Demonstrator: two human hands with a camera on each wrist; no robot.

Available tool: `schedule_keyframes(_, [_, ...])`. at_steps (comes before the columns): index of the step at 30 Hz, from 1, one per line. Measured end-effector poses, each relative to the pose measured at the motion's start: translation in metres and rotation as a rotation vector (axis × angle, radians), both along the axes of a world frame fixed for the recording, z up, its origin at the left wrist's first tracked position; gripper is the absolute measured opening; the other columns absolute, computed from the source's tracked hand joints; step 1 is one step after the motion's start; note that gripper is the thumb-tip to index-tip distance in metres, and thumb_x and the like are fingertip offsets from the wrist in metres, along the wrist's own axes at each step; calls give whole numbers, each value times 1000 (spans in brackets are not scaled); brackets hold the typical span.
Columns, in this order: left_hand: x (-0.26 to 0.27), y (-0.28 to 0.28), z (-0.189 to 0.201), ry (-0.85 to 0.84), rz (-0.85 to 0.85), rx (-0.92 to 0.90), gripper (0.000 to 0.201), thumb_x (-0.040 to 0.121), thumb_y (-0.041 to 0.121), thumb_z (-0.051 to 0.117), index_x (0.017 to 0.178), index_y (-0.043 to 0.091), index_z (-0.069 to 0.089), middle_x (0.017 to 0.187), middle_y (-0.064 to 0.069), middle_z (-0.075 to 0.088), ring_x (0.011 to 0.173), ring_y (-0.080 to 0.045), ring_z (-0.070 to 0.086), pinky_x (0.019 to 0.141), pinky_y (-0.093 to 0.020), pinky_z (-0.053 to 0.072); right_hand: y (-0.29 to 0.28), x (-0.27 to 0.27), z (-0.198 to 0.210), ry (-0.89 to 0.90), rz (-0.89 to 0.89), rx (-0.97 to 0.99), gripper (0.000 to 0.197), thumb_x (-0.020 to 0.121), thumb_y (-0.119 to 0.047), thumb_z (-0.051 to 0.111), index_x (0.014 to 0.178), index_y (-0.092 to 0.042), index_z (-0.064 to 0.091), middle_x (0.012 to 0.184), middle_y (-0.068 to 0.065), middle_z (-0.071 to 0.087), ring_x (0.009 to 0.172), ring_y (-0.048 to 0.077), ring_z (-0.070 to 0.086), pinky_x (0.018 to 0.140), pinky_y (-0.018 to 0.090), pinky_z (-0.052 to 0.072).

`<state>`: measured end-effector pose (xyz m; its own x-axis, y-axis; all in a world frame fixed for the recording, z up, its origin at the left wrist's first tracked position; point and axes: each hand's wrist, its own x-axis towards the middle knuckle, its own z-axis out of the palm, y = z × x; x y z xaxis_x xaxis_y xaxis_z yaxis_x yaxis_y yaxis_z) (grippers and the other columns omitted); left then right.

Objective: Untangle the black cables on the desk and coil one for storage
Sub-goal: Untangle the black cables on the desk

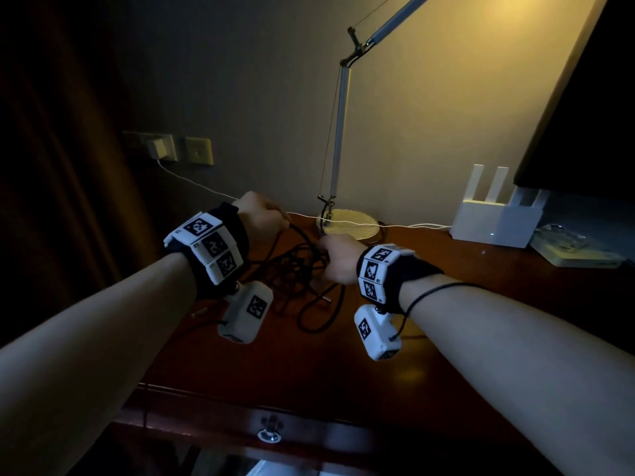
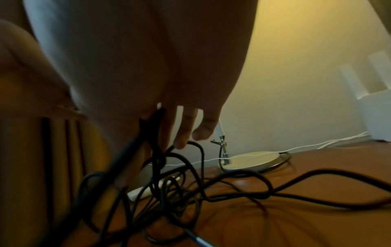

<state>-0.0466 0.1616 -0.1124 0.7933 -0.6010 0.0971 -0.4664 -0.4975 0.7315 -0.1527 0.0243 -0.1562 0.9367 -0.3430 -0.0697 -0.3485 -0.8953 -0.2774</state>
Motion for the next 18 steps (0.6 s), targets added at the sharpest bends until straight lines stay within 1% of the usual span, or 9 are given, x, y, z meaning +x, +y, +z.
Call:
schedule_keyframes(1, [3, 2, 1, 0, -19, -13, 18, 86, 16, 65, 71, 25, 70, 93, -8, 71, 93, -25, 65, 83, -34, 54, -1, -1, -2, -16, 4, -21, 56, 76, -33, 79, 124, -13, 60, 119, 5, 62, 109, 25, 59, 77, 29, 45])
schedule_keyframes(3, [8, 5, 1, 8, -36, -51, 15, 88, 15, 65, 77, 23, 70, 94, -11, 71, 93, -27, 66, 87, -38, 55, -5, -2, -3, -50, 3, -42, 62, 79, -34, 77, 133, -14, 54, 132, 6, 58, 120, 26, 54, 89, 30, 46])
schedule_keyframes(4, [11, 7, 1, 9, -29, -74, 12, 89, 16, 64, 81, 22, 71, 91, -9, 70, 89, -24, 66, 85, -37, 55, -6, -2, -4, -75, -9, -41, 66, 80, -33, 76, 138, -15, 50, 137, 6, 54, 125, 27, 51, 97, 32, 44])
schedule_keyframes(6, [16, 11, 1, 3, 12, -127, 10, 91, 16, 62, 89, 19, 72, 84, 1, 66, 79, -13, 61, 74, -28, 50, -7, -2, -4, -124, -11, -68, 69, 80, -30, 76, 140, -14, 47, 139, 8, 50, 127, 27, 47, 101, 33, 41])
schedule_keyframes(8, [21, 15, -1, -42, 64, -146, 11, 92, 19, 61, 92, 21, 72, 87, 3, 66, 77, -9, 58, 73, -26, 47, -7, -2, -5, -150, -8, -85, 66, 81, -28, 75, 139, -14, 46, 135, 9, 47, 124, 27, 46, 98, 32, 41])
schedule_keyframes(12, [14, 15, -7, -195, 140, 63, 16, 91, 27, 57, 95, 23, 72, 100, -6, 68, 89, -22, 62, 74, -29, 50, -4, 1, -12, -310, -115, 15, 31, 93, -24, 61, 122, -13, 63, 121, 10, 60, 110, 28, 57, 78, 25, 40])
schedule_keyframes(15, [-3, 8, -8, -274, 73, 289, 24, 88, 20, 53, 102, 24, 72, 111, -11, 66, 107, -29, 56, 101, -35, 44, -5, -1, -11, -372, -166, 21, 26, 93, -20, 62, 116, -11, 69, 119, 8, 64, 108, 24, 60, 81, 23, 42])
schedule_keyframes(16, [-10, 5, -7, -309, 22, 314, 26, 88, 19, 54, 107, 24, 71, 113, -9, 65, 109, -29, 56, 102, -33, 43, -5, -2, -9, -370, -165, 5, 25, 93, -18, 62, 115, -10, 70, 118, 7, 65, 109, 23, 60, 82, 21, 41])
schedule_keyframes(18, [-24, -3, -5, -330, -81, 294, 27, 89, 24, 56, 113, 28, 68, 113, -2, 65, 103, -23, 59, 83, -27, 47, -4, -2, -5, -329, -156, -57, 22, 93, -13, 60, 111, -8, 72, 114, 8, 67, 108, 24, 60, 82, 20, 41])
